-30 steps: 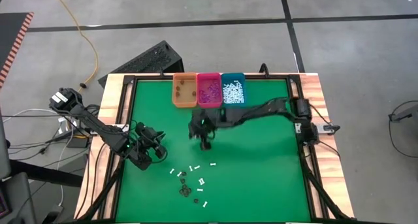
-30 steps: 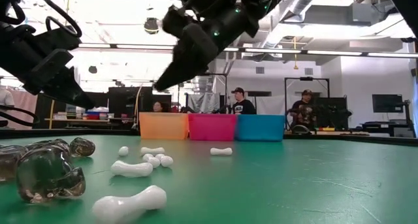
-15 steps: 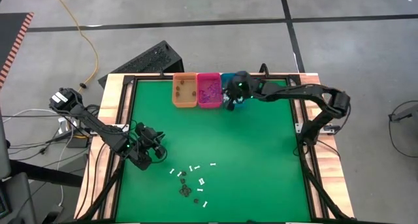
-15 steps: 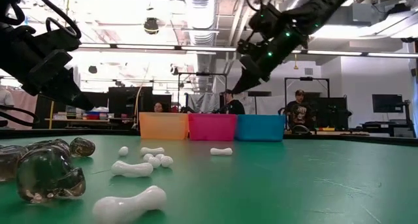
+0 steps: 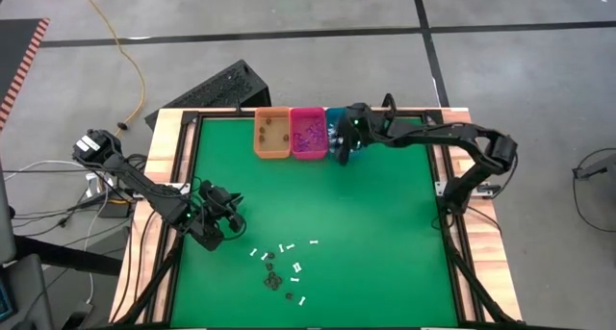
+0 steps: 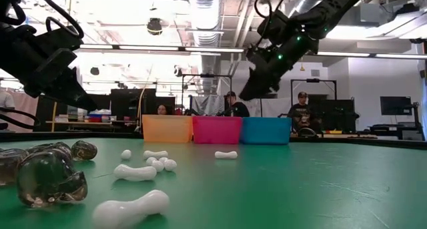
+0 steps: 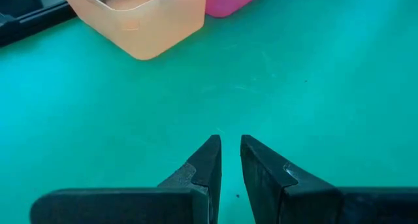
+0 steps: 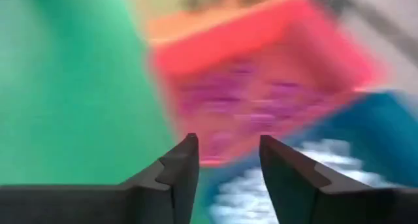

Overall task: Sort Halloween decoration
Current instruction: Put the white bone toy into the blue bin

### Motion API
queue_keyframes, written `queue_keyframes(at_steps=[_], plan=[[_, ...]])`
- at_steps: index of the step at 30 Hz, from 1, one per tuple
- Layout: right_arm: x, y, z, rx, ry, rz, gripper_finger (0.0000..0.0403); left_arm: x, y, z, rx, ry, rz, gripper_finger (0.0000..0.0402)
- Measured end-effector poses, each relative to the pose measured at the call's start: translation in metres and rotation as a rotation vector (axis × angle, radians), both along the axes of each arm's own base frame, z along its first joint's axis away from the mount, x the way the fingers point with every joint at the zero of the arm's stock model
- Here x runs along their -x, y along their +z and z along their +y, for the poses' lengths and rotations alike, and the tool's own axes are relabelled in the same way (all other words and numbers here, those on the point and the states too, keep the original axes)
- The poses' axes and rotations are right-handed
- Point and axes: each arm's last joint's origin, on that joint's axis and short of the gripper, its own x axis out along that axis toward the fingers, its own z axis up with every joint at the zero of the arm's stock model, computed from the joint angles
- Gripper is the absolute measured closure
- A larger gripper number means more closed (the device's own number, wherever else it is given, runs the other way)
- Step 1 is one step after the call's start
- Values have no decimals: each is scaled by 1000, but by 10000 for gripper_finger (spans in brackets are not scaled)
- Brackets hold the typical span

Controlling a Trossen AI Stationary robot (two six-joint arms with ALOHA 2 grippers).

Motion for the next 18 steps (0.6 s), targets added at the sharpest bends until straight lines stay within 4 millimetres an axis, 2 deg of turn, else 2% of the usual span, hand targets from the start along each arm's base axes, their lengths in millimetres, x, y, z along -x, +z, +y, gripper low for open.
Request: queue_keyframes(at_steps=[3, 7, 11, 15, 18], plan=[[-10, 1, 24, -140, 179, -58, 204, 0, 0, 0, -2, -1, 1, 351], [-28, 1, 78, -198, 374, -57, 209, 0, 0, 0, -16, -3, 4, 351], [-42, -4, 142, -110, 451, -29, 222, 0, 0, 0, -18, -1, 2, 351], [-55, -22, 201, 7, 482, -36, 234, 0, 0, 0, -13, 2, -3, 351], [-64, -41, 237, 58, 503, -81, 241, 0, 0, 0, -12, 3, -3, 351]])
